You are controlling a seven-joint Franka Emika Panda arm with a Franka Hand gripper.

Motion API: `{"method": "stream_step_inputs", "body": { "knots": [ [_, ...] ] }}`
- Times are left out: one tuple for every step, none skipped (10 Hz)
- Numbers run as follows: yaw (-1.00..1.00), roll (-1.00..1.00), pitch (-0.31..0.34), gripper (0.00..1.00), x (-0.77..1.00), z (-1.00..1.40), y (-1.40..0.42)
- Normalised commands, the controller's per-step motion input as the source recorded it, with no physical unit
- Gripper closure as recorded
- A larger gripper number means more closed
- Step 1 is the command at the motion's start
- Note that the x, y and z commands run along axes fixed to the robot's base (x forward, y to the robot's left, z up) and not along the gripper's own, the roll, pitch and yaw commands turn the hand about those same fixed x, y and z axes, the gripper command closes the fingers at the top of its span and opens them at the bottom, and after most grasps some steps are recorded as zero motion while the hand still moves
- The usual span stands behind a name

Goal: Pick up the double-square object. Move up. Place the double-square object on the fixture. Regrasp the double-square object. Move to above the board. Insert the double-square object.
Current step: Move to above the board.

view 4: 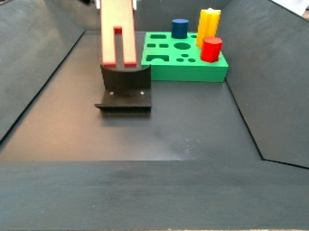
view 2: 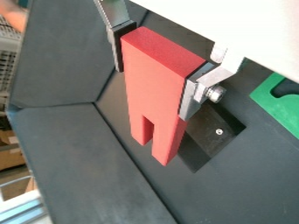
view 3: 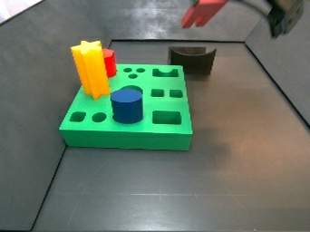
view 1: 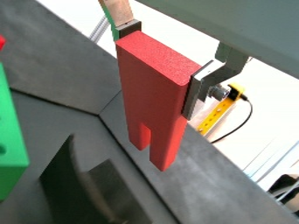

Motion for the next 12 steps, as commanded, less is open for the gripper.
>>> {"method": "stream_step_inputs", "body": {
  "knots": [
    [-0.09,0.0,-0.013,1.0,0.02,1.0,-0.06],
    [-0.09,0.0,0.008,1.0,0.01,1.0,-0.05],
    [-0.08,0.0,0.044,1.0,0.01,1.0,-0.05],
    [-0.06,-0.01,0.081,1.0,0.01,1.0,-0.05],
    [-0.04,-0.01,0.106,1.0,0.01,1.0,-0.05],
    [-0.02,-0.02,0.119,1.0,0.01,1.0,-0.05],
    [0.01,-0.02,0.152,1.0,0.01,1.0,-0.05],
    [0.04,-0.03,0.175,1.0,0.02,0.83,-0.05],
    [0.07,-0.03,0.187,1.0,0.03,0.65,-0.04],
    [0.08,-0.04,0.187,1.0,0.03,0.54,-0.04],
    [0.12,-0.04,0.178,1.0,0.03,0.31,-0.03],
    [-0.14,-1.0,0.013,1.0,-0.85,-0.05,-1.0]
  ]
}}
